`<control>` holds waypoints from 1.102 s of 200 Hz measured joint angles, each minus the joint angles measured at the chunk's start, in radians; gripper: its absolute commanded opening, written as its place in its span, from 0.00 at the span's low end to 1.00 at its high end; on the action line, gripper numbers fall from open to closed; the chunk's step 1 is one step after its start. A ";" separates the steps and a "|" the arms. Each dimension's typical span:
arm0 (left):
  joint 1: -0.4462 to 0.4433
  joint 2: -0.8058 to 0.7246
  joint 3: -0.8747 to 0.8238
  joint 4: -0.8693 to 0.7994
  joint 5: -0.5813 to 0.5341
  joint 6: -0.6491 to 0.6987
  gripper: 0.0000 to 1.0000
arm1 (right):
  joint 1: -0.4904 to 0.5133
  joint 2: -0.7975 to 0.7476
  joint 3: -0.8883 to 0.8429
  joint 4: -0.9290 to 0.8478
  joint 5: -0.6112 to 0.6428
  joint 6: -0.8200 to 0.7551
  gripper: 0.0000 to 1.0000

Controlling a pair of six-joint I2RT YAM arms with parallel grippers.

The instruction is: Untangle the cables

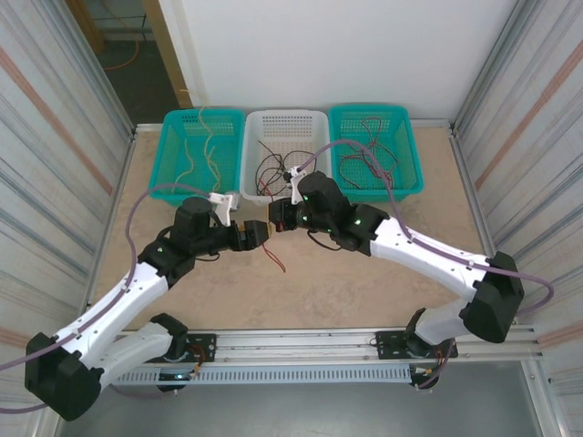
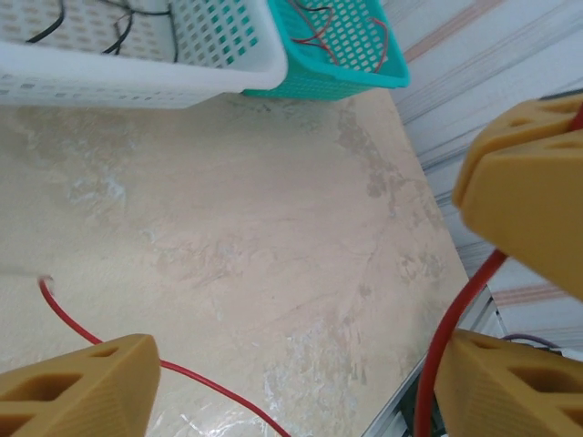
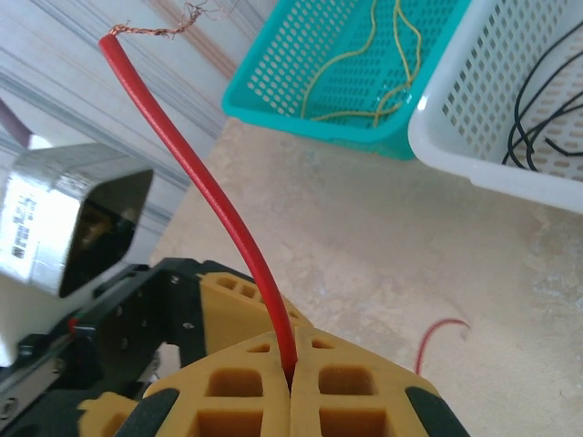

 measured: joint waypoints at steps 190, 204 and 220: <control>0.005 0.123 0.201 0.031 0.091 0.016 0.00 | -0.032 -0.160 -0.030 -0.092 -0.008 -0.025 0.72; 0.055 0.123 0.201 0.056 0.130 -0.013 0.00 | -0.010 -0.157 -0.030 -0.104 -0.011 -0.039 0.71; 0.086 0.123 0.201 0.080 0.172 -0.036 0.00 | 0.023 -0.144 -0.030 -0.113 -0.017 -0.058 0.69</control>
